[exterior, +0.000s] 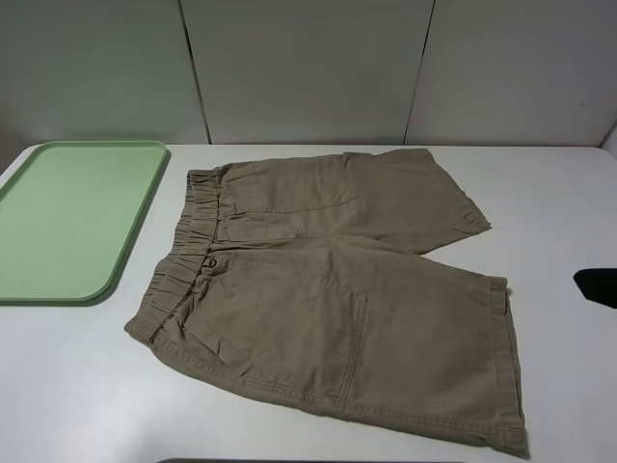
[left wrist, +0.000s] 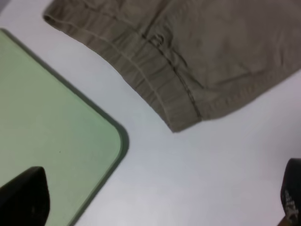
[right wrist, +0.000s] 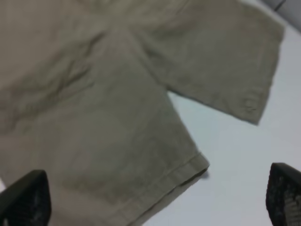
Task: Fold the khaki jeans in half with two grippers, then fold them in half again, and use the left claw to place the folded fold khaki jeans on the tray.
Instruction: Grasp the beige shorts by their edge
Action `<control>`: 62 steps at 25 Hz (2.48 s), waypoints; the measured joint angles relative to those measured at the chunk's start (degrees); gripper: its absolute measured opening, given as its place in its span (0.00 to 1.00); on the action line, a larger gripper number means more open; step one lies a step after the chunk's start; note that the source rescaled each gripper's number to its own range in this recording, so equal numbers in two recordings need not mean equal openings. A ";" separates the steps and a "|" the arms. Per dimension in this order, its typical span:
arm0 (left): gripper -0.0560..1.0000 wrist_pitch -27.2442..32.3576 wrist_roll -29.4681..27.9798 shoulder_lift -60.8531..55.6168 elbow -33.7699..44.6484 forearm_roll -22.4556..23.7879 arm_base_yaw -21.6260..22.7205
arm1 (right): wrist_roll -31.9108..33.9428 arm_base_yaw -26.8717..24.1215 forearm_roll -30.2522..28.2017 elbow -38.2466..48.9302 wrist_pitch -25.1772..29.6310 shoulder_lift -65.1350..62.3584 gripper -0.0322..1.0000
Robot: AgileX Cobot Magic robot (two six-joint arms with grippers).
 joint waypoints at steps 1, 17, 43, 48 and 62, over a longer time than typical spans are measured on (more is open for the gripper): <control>1.00 -0.48 0.37 2.27 0.00 0.90 -0.98 | -0.14 1.35 -0.80 0.00 -0.02 0.89 1.00; 1.00 -5.41 4.66 26.46 0.00 13.16 -10.37 | -0.54 16.49 -13.88 6.24 1.32 16.09 1.00; 1.00 -25.90 22.03 46.22 7.57 14.62 -10.37 | -5.40 16.49 -17.26 17.67 -22.66 31.80 1.00; 0.99 -28.60 22.22 48.46 7.57 16.42 -10.37 | -5.19 16.49 -17.31 17.67 -25.87 38.46 1.00; 0.98 -33.25 22.40 55.96 7.57 17.72 -10.37 | -5.02 16.49 -13.62 17.78 -28.77 41.66 1.00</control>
